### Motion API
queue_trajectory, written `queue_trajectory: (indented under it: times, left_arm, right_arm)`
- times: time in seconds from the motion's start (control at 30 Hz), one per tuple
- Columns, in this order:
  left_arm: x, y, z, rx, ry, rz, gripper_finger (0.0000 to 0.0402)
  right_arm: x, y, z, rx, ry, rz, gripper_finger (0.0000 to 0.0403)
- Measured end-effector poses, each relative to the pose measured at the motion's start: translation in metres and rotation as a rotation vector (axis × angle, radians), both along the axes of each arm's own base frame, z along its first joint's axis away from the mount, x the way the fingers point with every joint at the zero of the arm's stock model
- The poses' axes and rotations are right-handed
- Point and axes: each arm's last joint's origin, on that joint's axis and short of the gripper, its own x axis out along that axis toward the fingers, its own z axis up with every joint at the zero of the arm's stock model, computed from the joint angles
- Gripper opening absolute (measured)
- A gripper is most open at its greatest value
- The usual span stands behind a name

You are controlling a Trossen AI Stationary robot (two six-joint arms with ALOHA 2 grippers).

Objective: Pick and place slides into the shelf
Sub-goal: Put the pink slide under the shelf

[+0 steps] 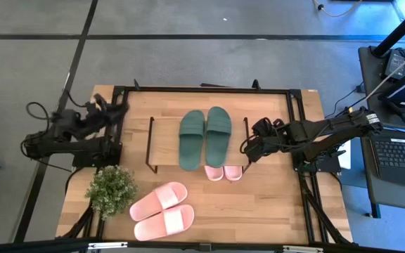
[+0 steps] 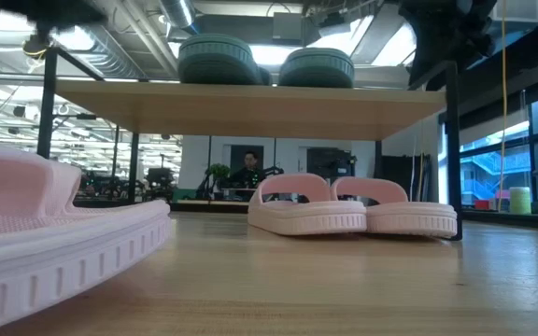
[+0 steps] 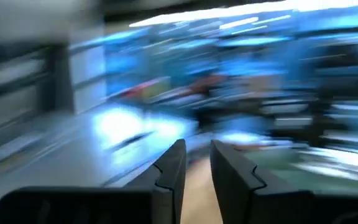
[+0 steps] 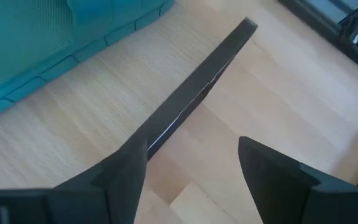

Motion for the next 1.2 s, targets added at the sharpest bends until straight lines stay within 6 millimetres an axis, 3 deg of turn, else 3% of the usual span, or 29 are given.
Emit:
queue_trajectory:
  times: [0.13, 0.2, 0.43, 0.57, 0.7, 0.87, 1.07, 1.2]
  left_arm:
    - [0.005, -0.014, 0.01, 0.136, -0.03, -0.501, 0.0065]
    - [0.009, -0.018, 0.009, 0.132, -0.015, -0.638, 0.0065]
    - [0.051, -0.024, -0.016, 0.042, 0.218, -0.871, 0.0065]
    - [0.068, -0.037, -0.013, 0.108, 0.255, -0.983, 0.0065]
    - [0.074, -0.051, 0.003, 0.156, 0.276, -0.977, 0.0065]
    - [0.083, -0.075, 0.012, 0.181, 0.422, -0.895, 0.0065]
    - [0.09, -0.119, 0.03, 0.28, 0.527, -0.848, 0.0065]
    - [0.094, -0.152, 0.026, 0.288, 0.575, -0.835, 0.0065]
  right_arm:
    - [0.0, 0.0, 0.0, -0.02, 0.002, 0.006, 0.0253]
    - [0.0, 0.0, 0.0, -0.023, 0.001, 0.005, 0.0253]
    - [0.001, 0.0, 0.0, -0.014, -0.014, -0.014, 0.0253]
    - [0.001, 0.0, 0.0, -0.013, -0.014, -0.015, 0.0253]
    - [0.0, 0.0, 0.0, -0.014, -0.011, -0.014, 0.0253]
    - [0.0, -0.001, 0.0, -0.048, -0.011, -0.015, 0.0253]
    - [0.0, -0.002, 0.001, -0.07, -0.007, -0.007, 0.0253]
    - [0.0, -0.002, 0.001, -0.07, -0.007, -0.005, 0.0253]
